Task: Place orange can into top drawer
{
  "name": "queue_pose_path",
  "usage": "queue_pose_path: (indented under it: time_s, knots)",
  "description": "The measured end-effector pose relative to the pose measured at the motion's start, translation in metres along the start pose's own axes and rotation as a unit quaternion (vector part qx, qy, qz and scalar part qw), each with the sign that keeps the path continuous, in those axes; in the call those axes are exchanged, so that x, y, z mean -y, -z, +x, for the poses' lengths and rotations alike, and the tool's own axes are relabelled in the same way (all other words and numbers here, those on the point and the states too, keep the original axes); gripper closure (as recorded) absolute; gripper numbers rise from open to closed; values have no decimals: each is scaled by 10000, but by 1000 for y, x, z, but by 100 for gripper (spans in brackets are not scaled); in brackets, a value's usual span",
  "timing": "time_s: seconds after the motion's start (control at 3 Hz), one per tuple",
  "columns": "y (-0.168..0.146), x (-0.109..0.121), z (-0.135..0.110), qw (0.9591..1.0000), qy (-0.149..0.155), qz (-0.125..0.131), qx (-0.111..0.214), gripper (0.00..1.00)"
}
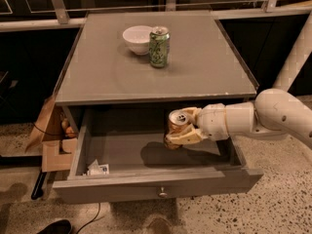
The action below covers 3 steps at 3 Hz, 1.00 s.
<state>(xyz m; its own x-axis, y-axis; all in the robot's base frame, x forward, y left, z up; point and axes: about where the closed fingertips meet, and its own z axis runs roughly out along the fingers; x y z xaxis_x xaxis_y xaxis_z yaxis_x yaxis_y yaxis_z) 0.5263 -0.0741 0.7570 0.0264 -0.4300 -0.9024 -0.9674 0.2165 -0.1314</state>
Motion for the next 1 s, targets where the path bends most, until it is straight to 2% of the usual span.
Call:
queue_pose_path:
  time_s: [0.33, 1.0]
  knots:
    - [0, 0, 1, 10000, 4, -7, -6, 100]
    - [-11, -7, 34, 9998, 199, -13, -23, 100]
